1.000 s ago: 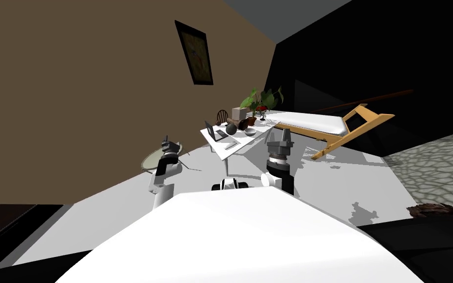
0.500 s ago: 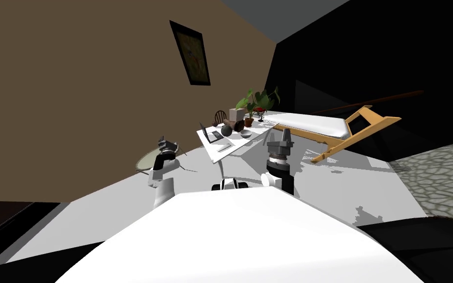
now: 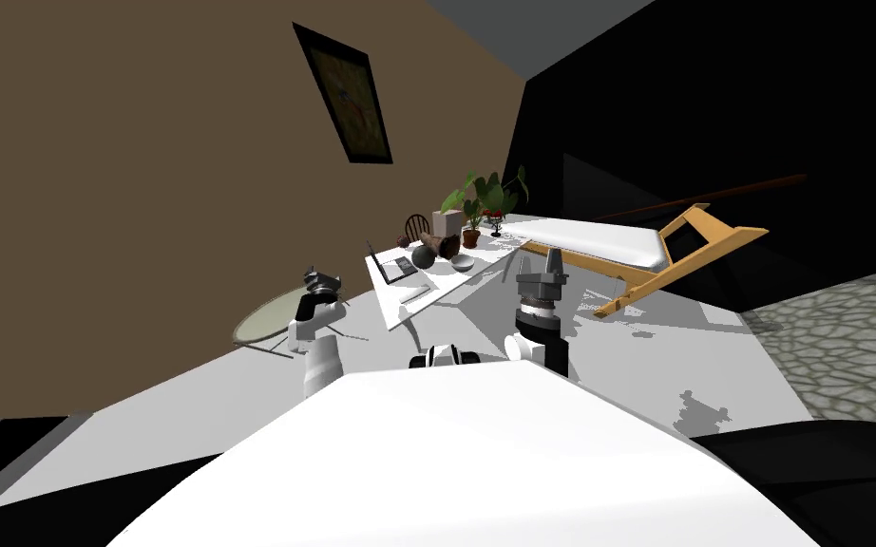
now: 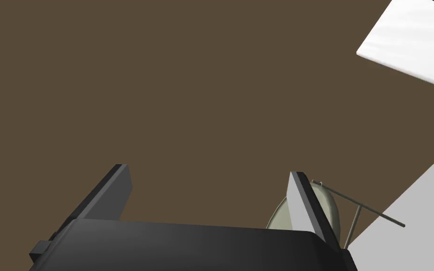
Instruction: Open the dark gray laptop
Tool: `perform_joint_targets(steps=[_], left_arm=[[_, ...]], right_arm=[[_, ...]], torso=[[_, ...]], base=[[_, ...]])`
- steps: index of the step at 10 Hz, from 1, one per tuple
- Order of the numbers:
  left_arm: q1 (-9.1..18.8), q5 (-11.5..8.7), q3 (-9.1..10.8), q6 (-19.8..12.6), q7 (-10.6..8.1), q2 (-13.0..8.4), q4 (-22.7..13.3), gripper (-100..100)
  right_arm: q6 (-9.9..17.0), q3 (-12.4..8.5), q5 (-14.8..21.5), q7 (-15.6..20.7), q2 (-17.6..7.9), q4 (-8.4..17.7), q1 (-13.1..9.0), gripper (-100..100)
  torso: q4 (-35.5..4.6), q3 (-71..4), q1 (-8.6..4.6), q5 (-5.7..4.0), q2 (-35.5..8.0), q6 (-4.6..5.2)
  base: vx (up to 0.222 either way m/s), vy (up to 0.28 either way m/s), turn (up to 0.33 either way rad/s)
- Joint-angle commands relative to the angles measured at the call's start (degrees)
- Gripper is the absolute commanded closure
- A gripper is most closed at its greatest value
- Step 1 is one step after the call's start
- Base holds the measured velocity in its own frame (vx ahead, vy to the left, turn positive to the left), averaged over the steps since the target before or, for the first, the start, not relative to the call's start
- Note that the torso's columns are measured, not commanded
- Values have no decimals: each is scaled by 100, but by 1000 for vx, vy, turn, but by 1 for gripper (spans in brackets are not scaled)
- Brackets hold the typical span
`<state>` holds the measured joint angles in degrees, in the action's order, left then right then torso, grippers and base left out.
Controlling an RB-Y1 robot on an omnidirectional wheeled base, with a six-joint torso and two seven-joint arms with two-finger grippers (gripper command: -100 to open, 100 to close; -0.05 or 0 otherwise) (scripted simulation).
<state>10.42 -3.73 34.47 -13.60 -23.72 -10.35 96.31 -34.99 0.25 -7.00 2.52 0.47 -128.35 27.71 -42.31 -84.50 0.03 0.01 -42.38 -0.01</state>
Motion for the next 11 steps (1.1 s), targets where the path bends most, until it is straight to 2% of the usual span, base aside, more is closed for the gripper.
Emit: perform_joint_targets(steps=[1,7,10,11], left_arm=[[313,105,237,-250,-123,16,-249,-100],[871,296,696,-697,-345,-6,-664,-100],[856,296,731,-714,-349,-30,-652,-100],[855,297,733,-711,-348,-33,-648,100]], right_arm=[[0,0,0,0,0,0,0,0],[0,0,0,0,0,0,0,0],[0,-2,0,0,-2,0,-1,0],[0,-2,0,0,-2,0,-1,0]], torso=[[2,-4,-12,-4,7,1],[1,-2,-3,-1,3,0],[8,-13,12,5,18,25],[5,-6,22,10,9,15]], base=[[133,-206,-68],[110,-164,-48],[57,-73,9],[2,-6,-1]])
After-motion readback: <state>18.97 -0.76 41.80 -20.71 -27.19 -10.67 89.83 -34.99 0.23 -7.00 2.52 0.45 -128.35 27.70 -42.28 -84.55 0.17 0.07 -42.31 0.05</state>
